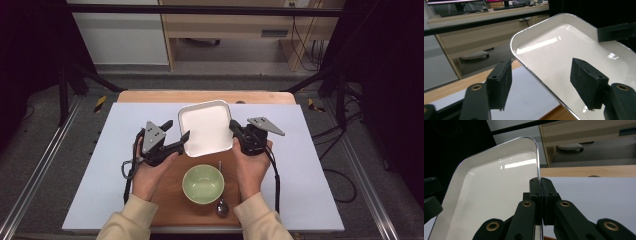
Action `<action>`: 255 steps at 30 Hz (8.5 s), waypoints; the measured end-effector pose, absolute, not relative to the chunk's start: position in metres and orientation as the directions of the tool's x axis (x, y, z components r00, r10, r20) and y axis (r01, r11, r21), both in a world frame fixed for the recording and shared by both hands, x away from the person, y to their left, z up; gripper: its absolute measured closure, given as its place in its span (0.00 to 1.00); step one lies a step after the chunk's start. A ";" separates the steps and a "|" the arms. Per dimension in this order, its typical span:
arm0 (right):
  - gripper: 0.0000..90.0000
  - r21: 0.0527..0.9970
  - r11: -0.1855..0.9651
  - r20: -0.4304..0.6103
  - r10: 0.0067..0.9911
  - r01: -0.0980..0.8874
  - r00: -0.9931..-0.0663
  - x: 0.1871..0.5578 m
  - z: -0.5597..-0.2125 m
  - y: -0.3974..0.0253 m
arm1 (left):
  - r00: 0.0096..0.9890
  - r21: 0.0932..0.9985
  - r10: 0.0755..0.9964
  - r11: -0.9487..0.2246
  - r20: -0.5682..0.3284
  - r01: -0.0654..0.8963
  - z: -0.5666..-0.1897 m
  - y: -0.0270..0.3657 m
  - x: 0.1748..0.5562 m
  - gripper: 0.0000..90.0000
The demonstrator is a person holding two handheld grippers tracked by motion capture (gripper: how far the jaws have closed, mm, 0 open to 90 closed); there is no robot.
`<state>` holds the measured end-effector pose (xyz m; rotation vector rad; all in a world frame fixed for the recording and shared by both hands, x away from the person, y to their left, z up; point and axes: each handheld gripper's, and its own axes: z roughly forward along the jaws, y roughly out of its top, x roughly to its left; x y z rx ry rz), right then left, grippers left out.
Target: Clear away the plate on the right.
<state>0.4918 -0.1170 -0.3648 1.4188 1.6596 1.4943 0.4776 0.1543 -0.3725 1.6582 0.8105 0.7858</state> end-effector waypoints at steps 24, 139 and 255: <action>0.98 0.927 -0.126 0.253 0.906 0.354 -0.340 0.483 -0.364 -0.103 | 0.404 0.992 0.915 -0.037 -0.013 0.117 -0.379 0.151 0.484 0.87; 0.16 0.983 0.118 -0.078 0.960 0.139 -0.267 0.436 -0.436 -0.281 | 0.340 0.942 0.937 -0.043 -0.077 0.334 -0.431 0.274 0.429 0.99; 0.10 0.968 0.120 -0.049 0.953 0.222 -0.299 0.444 -0.440 -0.277 | 0.545 0.968 0.839 -0.130 -0.008 0.214 -0.437 0.253 0.472 0.10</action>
